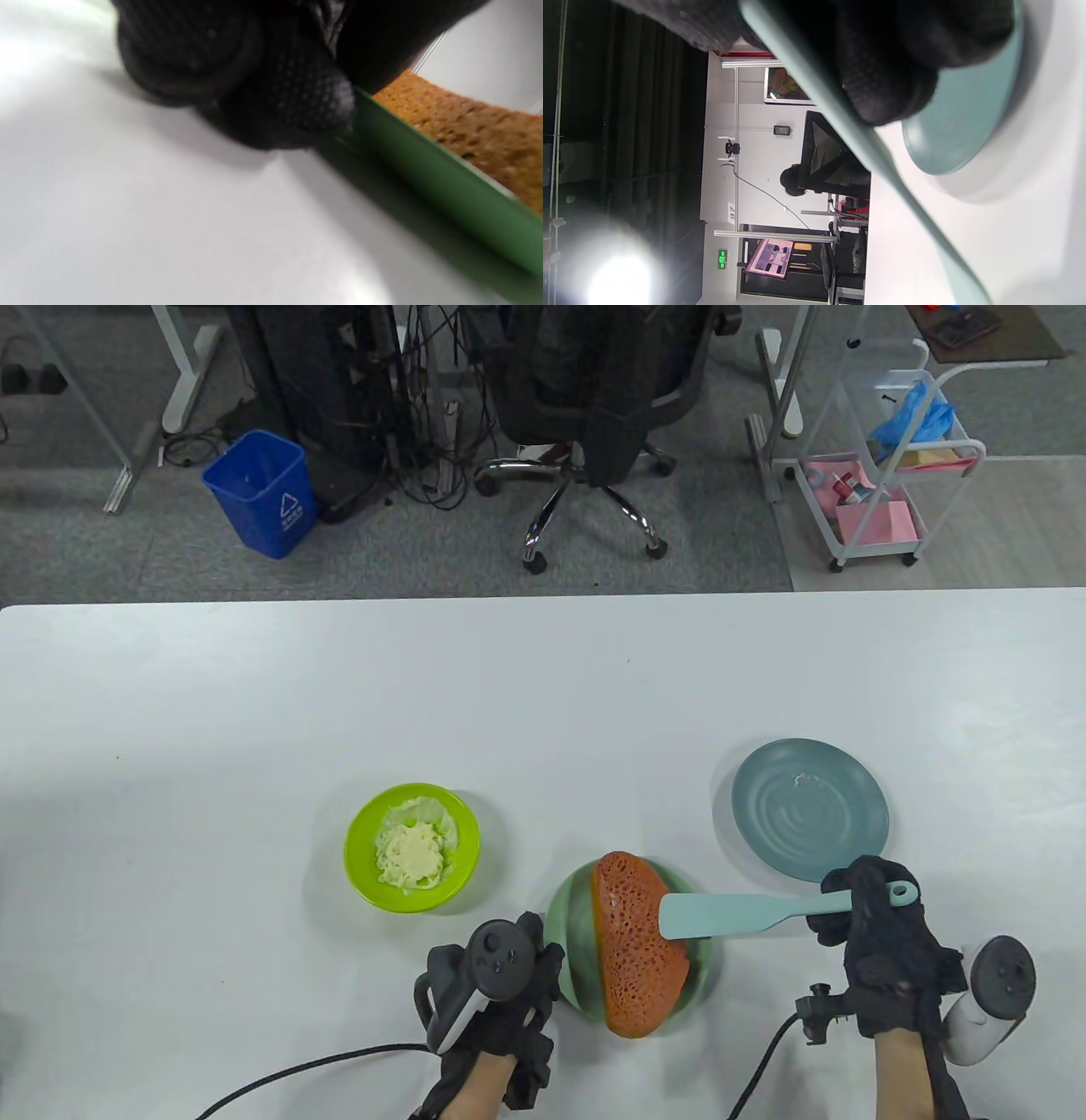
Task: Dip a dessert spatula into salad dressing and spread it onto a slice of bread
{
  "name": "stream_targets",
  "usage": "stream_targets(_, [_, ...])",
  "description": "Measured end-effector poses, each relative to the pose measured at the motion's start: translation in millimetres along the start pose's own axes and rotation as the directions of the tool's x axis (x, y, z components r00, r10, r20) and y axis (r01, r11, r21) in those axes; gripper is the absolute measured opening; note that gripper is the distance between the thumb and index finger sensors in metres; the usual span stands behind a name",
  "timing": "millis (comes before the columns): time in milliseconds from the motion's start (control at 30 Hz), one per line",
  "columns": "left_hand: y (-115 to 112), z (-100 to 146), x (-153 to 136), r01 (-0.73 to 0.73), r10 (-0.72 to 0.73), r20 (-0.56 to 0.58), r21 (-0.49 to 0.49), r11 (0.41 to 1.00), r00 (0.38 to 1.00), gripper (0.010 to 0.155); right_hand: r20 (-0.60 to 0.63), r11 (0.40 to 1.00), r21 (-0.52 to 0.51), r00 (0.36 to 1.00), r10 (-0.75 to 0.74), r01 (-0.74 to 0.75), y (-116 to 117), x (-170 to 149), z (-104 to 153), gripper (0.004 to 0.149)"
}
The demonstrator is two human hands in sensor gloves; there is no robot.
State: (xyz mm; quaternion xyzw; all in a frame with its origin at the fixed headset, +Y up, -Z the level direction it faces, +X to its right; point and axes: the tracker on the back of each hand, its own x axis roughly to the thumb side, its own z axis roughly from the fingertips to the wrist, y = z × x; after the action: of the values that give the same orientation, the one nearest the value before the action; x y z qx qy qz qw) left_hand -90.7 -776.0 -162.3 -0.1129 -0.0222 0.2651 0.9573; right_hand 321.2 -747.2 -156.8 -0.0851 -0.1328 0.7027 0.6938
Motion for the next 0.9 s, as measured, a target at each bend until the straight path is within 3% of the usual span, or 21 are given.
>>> stream_targets(133, [0.0,0.1,0.2,0.001,-0.001,0.000,0.000,1.000,1.000,0.058,0.028,1.000,0.004,0.999,-0.027,0.027,5.9,1.6,2.1,0.041])
stream_targets(533, [0.0,-0.4,-0.6,-0.009,0.009,0.002,-0.006,1.000,1.000,0.058,0.020,0.983,0.176,0.998,-0.052,0.048,46.4,1.8,13.8,0.043])
stream_targets(900, [0.1,-0.5,-0.7,-0.009,0.009,0.004,-0.008,1.000,1.000,0.058,0.023,0.993,0.115,1.000,-0.006,0.004,31.3,4.8,10.3,0.040])
